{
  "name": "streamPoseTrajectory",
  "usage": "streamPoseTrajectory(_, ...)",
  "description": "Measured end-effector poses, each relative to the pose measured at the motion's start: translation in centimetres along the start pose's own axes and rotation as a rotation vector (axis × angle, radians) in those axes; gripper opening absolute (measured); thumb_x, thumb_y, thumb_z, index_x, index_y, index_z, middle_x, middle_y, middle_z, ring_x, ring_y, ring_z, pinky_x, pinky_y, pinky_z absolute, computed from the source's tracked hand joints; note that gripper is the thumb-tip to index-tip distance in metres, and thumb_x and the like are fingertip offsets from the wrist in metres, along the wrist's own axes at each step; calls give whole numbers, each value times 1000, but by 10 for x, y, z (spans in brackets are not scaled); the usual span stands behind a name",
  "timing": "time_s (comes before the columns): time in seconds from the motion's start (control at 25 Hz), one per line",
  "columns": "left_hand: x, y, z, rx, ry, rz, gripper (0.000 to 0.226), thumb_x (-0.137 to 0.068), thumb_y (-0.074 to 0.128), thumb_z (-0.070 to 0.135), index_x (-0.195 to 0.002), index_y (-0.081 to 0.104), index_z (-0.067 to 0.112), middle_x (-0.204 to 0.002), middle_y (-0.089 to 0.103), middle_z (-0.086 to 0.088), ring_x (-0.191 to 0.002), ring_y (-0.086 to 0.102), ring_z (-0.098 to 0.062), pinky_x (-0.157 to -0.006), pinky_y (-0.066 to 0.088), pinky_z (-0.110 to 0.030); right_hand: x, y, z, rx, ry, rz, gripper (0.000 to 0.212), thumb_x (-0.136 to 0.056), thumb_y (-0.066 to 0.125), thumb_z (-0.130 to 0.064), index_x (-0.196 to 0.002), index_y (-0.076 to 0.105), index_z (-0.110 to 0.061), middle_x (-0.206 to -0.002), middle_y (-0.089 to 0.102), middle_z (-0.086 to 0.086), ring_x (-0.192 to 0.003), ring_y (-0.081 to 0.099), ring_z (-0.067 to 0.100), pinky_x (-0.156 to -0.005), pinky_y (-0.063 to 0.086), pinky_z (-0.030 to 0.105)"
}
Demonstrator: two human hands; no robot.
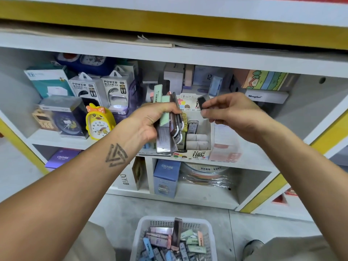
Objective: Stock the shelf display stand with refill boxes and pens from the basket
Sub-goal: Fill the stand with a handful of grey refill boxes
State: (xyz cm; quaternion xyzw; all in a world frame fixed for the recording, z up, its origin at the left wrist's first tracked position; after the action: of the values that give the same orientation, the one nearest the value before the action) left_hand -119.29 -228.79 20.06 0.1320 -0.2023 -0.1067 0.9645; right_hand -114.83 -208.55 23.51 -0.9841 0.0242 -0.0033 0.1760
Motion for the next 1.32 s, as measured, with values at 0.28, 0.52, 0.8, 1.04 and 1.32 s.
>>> streamPoseTrajectory(0.28, 0, -6, 0, -34, -29, -32, 48, -68, 76, -6, -115, 69, -1, -93, 75, -19, -77, 73, -32, -66, 59, -48, -2, -7, -6, 273, -111, -16, 16, -80, 82, -21, -93, 80, -30, -83, 76, -3, -68, 64, 5, -67, 56, 23)
streamPoseTrajectory(0.52, -2, -5, -2, -40, -24, -43, 39, -67, 75, -8, -105, 71, 2, -88, 75, -19, -71, 74, -31, -61, 59, -47, -16, 3, 10, 308, -156, 114, 8, -87, 77, -16, -95, 77, -17, -84, 75, 6, -73, 71, 20, -80, 61, 45)
streamPoseTrajectory(0.8, -4, -7, -2, -48, -17, -65, 41, -67, 75, -8, -106, 70, 1, -86, 74, -19, -71, 73, -31, -62, 59, -47, -28, 19, 28, 601, -257, 115, 17, -95, 63, -12, -107, 63, -25, -92, 70, 2, -86, 69, 22, -83, 58, 41)
streamPoseTrajectory(1.04, -3, -3, -6, -57, -31, -89, 42, -72, 72, -8, -113, 68, 1, -84, 73, -17, -69, 71, -28, -65, 61, -46, -32, 28, 35, 645, -321, 105, 18, -101, 47, -16, -105, 40, -32, -83, 67, 5, -74, 67, 17, -69, 59, 46)
streamPoseTrajectory(1.32, -4, 5, -10, -75, -38, -130, 16, -76, 68, -8, -90, 72, -2, -85, 73, -16, -68, 68, -26, -64, 60, -43, -31, 32, 25, 849, -380, 192, 19, -99, 57, -21, -108, 72, -17, -98, 73, 7, -85, 66, 25, -74, 52, 33)
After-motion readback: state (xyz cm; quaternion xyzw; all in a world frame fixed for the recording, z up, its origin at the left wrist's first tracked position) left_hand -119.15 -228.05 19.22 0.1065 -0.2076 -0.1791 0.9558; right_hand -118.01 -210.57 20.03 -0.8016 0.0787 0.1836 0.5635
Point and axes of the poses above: each hand's wrist, its own x-axis away from the middle knuckle, its own y-axis out of the palm, z = x × y, the point moved 4 cm from there along -x, towards the middle knuckle
